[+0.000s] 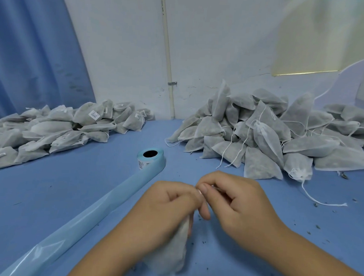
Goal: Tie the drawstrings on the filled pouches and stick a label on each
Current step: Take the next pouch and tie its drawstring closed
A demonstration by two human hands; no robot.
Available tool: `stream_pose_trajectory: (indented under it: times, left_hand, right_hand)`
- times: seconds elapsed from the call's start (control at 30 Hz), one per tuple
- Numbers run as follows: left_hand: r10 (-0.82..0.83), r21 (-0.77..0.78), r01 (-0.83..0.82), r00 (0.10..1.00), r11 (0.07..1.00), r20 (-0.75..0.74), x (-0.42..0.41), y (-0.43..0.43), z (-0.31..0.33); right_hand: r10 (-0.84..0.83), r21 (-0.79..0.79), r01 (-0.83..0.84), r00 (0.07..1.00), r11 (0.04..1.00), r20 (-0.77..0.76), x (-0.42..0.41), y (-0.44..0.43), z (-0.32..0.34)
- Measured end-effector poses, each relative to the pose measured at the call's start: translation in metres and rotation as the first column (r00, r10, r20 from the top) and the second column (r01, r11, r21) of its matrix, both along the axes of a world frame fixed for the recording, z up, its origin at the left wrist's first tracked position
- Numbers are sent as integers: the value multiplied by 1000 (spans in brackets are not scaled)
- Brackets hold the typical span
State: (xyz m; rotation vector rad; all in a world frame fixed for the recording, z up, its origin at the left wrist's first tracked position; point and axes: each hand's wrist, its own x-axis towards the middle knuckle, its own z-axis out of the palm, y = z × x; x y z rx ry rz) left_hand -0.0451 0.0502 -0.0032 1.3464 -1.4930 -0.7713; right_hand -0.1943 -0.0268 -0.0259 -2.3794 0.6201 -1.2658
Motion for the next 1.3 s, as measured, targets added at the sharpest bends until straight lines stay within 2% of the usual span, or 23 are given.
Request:
stream_pose_trajectory:
  times: [0.03, 0.07, 0.13, 0.17, 0.27, 0.37, 0.43, 0.5, 0.6, 0.73, 0.8, 0.93, 1.07, 1.3]
  left_hand:
    - [-51, 49, 60, 984, 997, -172, 0, 0, 2]
    - [-101, 81, 139, 929, 987, -355, 0, 1, 4]
    - [-182, 80, 300, 746, 950, -640, 2, 1, 6]
    - [-206, 67, 361, 663, 930, -720, 3, 0, 6]
    - [-235, 30, 457, 511, 889, -827, 7, -2, 6]
    - [-180, 54, 442, 471, 895, -863, 9, -5, 5]
    - [-140, 75, 416, 463, 906, -875, 8, -7, 3]
    - [-106, 100, 389, 473, 916, -874, 7, -8, 2]
    - [-100, 129, 380, 526, 916, -845, 5, -8, 0]
    - [-130, 150, 340, 674, 928, -728, 6, -9, -1]
    - [-154, 148, 336, 724, 930, -673, 9, -8, -1]
    - [-171, 150, 306, 804, 940, -569, 10, -6, -2]
    - [-134, 163, 222, 896, 961, -424, 10, -4, -1]
    - [-87, 285, 173, 953, 943, -290, 17, 1, 10]
  right_hand:
    - [16, 29, -15, 1000, 999, -6, 0, 0, 0]
    - [13, 34, -13, 1000, 999, -15, 0, 0, -1]
    - [-43, -25, 42, 998, 999, -43, 0, -1, -1]
    - [-78, -64, 74, 995, 995, -59, 0, -1, 0]
    - [-172, -152, 162, 984, 975, -54, -2, -5, 3]
    - [-246, -230, 247, 969, 941, 31, -5, -7, 9]
    - [-182, -227, 200, 979, 953, 96, -5, 0, 13]
    - [-39, -144, 60, 988, 988, 151, -3, 11, 14]
    - [102, 105, -123, 976, 987, 191, 5, 23, 11]
    - [130, 461, -230, 962, 857, 238, 10, 24, 11]
    - [133, 560, -258, 958, 787, 255, 10, 22, 13]
    - [162, 631, -272, 960, 727, 227, 9, 20, 17]
    - [179, 658, -244, 970, 712, 166, 8, 19, 17]
    - [285, 662, -287, 952, 692, 115, 4, 15, 19]
